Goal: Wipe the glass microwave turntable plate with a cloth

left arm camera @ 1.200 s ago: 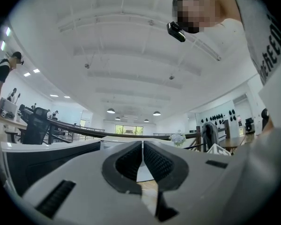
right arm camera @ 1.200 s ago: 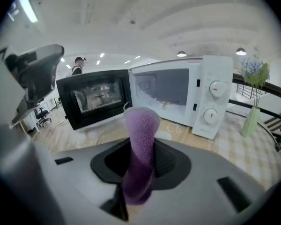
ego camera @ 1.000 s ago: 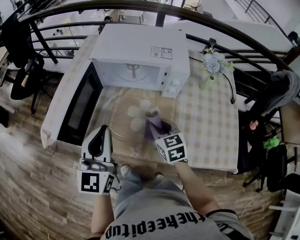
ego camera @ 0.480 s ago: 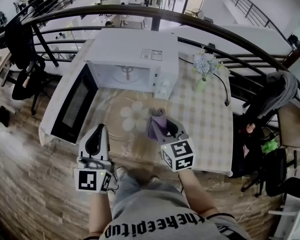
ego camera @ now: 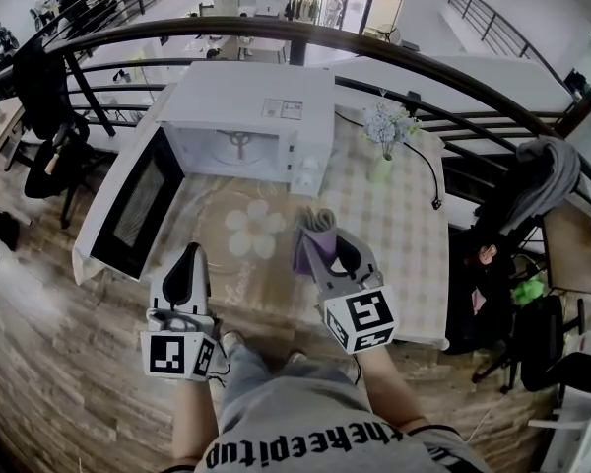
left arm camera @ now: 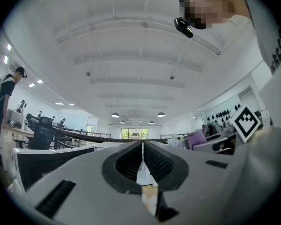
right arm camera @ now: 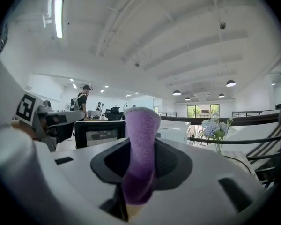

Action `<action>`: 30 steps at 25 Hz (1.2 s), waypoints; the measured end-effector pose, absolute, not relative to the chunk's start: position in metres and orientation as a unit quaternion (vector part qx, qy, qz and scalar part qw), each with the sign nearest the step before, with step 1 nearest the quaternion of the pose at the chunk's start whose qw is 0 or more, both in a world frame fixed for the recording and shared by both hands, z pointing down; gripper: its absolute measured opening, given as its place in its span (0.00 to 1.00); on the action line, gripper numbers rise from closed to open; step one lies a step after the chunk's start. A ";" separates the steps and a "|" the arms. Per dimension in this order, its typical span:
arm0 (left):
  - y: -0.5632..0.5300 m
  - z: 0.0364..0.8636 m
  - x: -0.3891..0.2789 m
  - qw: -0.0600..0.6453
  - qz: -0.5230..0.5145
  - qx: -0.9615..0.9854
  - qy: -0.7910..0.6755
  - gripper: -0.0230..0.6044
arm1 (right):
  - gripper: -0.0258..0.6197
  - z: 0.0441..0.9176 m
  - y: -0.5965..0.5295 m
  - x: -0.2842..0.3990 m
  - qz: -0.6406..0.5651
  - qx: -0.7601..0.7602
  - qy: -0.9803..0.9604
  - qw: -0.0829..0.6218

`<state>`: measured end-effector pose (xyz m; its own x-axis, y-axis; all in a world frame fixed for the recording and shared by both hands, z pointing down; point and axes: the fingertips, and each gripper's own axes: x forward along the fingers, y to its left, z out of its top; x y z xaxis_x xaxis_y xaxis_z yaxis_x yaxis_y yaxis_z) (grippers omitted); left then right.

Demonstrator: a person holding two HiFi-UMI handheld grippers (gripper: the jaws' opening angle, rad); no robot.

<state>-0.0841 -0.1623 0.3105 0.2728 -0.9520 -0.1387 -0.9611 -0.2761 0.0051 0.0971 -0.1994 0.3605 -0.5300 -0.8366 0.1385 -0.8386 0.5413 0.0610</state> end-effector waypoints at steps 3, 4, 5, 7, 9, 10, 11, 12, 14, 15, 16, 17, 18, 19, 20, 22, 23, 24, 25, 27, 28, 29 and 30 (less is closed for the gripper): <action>-0.158 0.310 -0.076 0.040 0.057 -0.795 0.603 0.06 | 0.22 0.349 -0.191 0.108 -0.006 0.483 -0.874 0.061; -0.156 0.310 -0.074 0.040 0.056 -0.794 0.603 0.06 | 0.22 0.346 -0.189 0.111 -0.009 0.483 -0.874 0.056; -0.154 0.310 -0.071 0.041 0.055 -0.794 0.604 0.06 | 0.22 0.342 -0.186 0.115 -0.013 0.483 -0.874 0.052; -0.150 0.310 -0.066 0.041 0.055 -0.793 0.606 0.06 | 0.22 0.336 -0.180 0.121 -0.020 0.484 -0.874 0.044; -0.146 0.310 -0.063 0.042 0.054 -0.792 0.607 0.06 | 0.22 0.330 -0.175 0.126 -0.027 0.485 -0.873 0.038; -0.144 0.309 -0.061 0.043 0.054 -0.791 0.608 0.06 | 0.22 0.327 -0.172 0.128 -0.031 0.485 -0.873 0.036; -0.142 0.309 -0.060 0.043 0.053 -0.790 0.609 0.06 | 0.22 0.324 -0.170 0.130 -0.033 0.486 -0.873 0.032; -0.141 0.308 -0.059 0.043 0.053 -0.790 0.610 0.06 | 0.22 0.321 -0.168 0.132 -0.035 0.486 -0.873 0.029; -0.138 0.307 -0.056 0.044 0.052 -0.789 0.611 0.06 | 0.22 0.316 -0.164 0.136 -0.038 0.486 -0.873 0.020; -0.136 0.307 -0.055 0.045 0.053 -0.789 0.611 0.06 | 0.22 0.313 -0.162 0.138 -0.040 0.486 -0.873 0.016; -0.135 0.306 -0.054 0.046 0.054 -0.788 0.611 0.06 | 0.22 0.310 -0.160 0.139 -0.042 0.486 -0.873 0.013; -0.133 0.305 -0.054 0.047 0.054 -0.788 0.611 0.06 | 0.22 0.307 -0.159 0.141 -0.044 0.487 -0.872 0.011; -0.132 0.304 -0.053 0.047 0.054 -0.788 0.612 0.06 | 0.22 0.305 -0.158 0.142 -0.045 0.488 -0.872 0.009; -0.132 0.304 -0.053 0.048 0.055 -0.787 0.613 0.06 | 0.22 0.303 -0.157 0.143 -0.047 0.489 -0.871 0.007; -0.131 0.303 -0.053 0.048 0.055 -0.787 0.613 0.06 | 0.22 0.301 -0.156 0.144 -0.048 0.489 -0.871 0.005; -0.130 0.302 -0.052 0.048 0.058 -0.786 0.613 0.06 | 0.22 0.298 -0.154 0.146 -0.050 0.490 -0.870 0.002; -0.129 0.301 -0.052 0.048 0.059 -0.786 0.614 0.06 | 0.22 0.297 -0.153 0.146 -0.052 0.490 -0.870 0.001; -0.129 0.301 -0.052 0.049 0.061 -0.786 0.614 0.06 | 0.22 0.295 -0.152 0.147 -0.054 0.491 -0.870 0.000; -0.128 0.300 -0.052 0.049 0.061 -0.785 0.614 0.06 | 0.22 0.294 -0.151 0.147 -0.057 0.491 -0.869 -0.001; -0.128 0.300 -0.052 0.050 0.062 -0.785 0.614 0.06 | 0.21 0.291 -0.150 0.147 -0.061 0.492 -0.869 -0.004; -0.127 0.300 -0.052 0.050 0.062 -0.785 0.614 0.06 | 0.21 0.291 -0.149 0.148 -0.063 0.492 -0.868 -0.005; -0.127 0.300 -0.052 0.050 0.062 -0.785 0.614 0.06 | 0.21 0.290 -0.149 0.148 -0.064 0.493 -0.868 -0.006; -0.127 0.300 -0.052 0.050 0.062 -0.785 0.614 0.06 | 0.21 0.289 -0.149 0.148 -0.065 0.494 -0.867 -0.007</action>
